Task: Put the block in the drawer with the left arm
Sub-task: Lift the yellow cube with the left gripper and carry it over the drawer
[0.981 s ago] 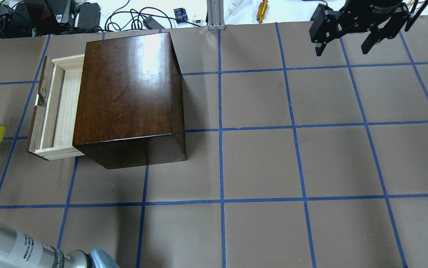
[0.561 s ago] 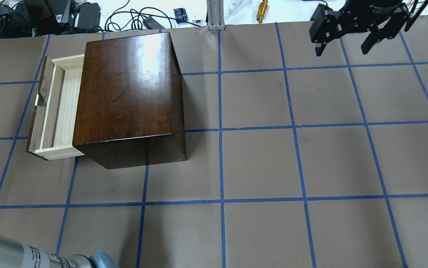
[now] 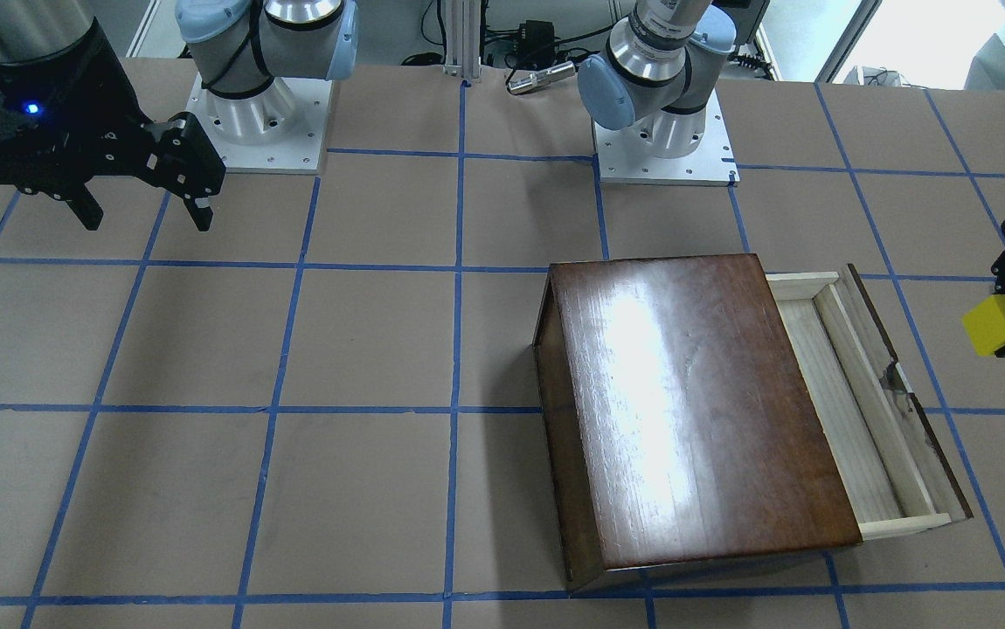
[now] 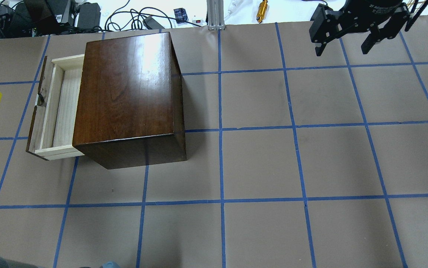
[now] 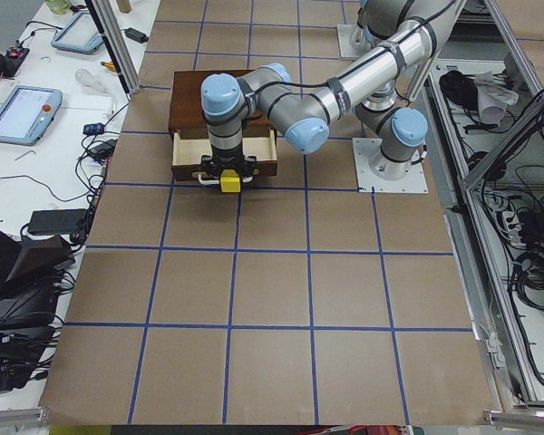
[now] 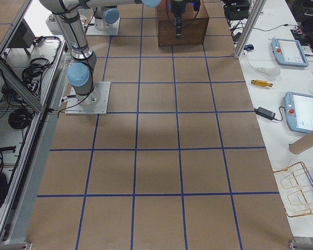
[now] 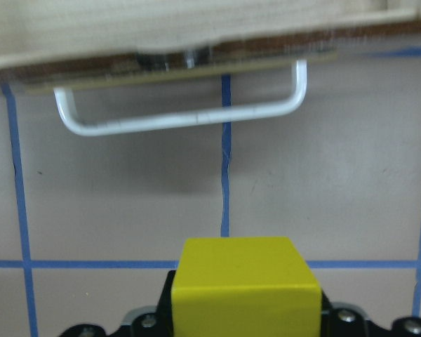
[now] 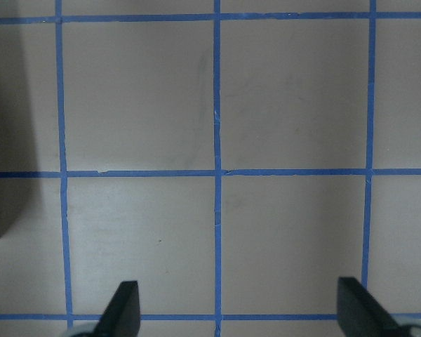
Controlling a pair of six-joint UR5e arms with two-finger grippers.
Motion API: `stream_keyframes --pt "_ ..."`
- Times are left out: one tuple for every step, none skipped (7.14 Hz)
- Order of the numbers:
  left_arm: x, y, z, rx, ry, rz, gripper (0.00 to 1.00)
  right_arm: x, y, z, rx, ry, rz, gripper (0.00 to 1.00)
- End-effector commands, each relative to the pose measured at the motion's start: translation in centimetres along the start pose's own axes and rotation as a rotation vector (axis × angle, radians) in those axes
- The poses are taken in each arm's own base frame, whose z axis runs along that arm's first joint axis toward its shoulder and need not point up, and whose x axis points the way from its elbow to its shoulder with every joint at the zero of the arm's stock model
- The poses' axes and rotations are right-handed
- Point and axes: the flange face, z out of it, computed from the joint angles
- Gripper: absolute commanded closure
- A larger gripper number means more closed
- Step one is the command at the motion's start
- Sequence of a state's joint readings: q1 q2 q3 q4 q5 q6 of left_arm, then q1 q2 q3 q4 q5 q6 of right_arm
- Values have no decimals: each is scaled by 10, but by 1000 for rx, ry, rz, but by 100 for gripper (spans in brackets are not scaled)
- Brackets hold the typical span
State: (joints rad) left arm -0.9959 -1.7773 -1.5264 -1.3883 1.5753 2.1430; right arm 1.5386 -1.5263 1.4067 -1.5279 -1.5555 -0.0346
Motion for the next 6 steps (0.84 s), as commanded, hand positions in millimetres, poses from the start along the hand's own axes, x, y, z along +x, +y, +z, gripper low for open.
stream_keyframes --pt "-16 -71 2 -4 17 18 100 0 0 0 0 0 1 0" --pt "-22 -82 12 9 29 -9 100 1 -1 1 -1 0 2 0" --pt "-24 -98 16 15 35 -20 100 0 0 0 0 0 1 0" --pt "-23 -108 28 22 45 -12 100 0 0 1 -1 0 1 0" --pt "-20 -110 39 33 60 -9 100 1 -1 1 -1 0 1 0" --pt "-22 -109 45 26 39 -3 100 0 0 0 0 0 -1 0"
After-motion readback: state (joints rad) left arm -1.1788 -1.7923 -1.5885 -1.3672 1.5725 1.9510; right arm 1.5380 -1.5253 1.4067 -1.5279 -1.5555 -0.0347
